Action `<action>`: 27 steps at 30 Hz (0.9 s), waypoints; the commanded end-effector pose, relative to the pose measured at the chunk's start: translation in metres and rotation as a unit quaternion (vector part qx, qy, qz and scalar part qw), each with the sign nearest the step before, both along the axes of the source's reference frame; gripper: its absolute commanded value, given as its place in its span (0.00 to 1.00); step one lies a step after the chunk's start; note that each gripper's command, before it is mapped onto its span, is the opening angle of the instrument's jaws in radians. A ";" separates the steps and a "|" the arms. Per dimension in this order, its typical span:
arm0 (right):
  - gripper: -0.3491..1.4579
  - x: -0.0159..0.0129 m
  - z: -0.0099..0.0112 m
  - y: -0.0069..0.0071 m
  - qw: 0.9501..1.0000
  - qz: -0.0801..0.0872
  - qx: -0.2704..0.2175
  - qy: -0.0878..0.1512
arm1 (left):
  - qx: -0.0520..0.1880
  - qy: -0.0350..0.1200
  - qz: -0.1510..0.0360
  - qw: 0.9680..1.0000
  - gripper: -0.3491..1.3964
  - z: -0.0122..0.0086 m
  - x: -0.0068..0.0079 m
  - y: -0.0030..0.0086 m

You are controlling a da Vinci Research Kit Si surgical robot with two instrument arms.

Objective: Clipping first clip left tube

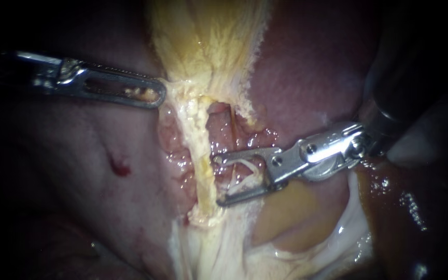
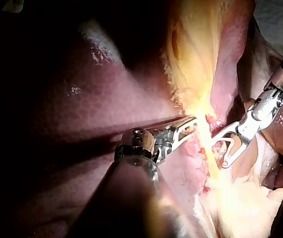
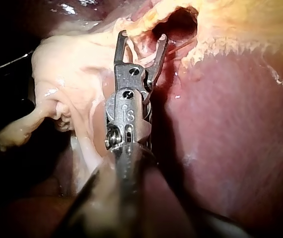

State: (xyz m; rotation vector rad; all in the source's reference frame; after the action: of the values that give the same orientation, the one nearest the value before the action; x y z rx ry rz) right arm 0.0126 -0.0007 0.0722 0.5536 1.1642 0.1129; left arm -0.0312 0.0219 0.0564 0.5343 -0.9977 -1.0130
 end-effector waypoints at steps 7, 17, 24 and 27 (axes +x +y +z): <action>0.47 0.0005 0.0005 -0.0005 1.000 -0.005 0.024 0.012 | 0.000 0.000 0.000 1.000 0.00 -0.0001 -0.0001 0.0000; 0.47 0.0030 0.0011 -0.0014 0.999 -0.007 0.043 0.020 | 0.000 0.001 -0.001 1.000 0.00 -0.0002 -0.0002 -0.0001; 0.47 0.0042 0.0009 -0.0021 0.997 -0.009 0.071 0.038 | 0.000 0.001 -0.001 1.000 0.00 -0.0002 -0.0003 -0.0001; 0.47 0.0045 0.0004 -0.0028 0.994 -0.017 0.090 0.056 | 0.000 0.001 -0.001 1.000 0.00 -0.0002 -0.0004 -0.0001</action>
State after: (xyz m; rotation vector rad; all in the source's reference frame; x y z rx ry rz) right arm 0.0174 -0.0037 0.0725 0.7554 1.2641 0.1580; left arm -0.0316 0.0218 0.0561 0.5324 -0.9978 -1.0149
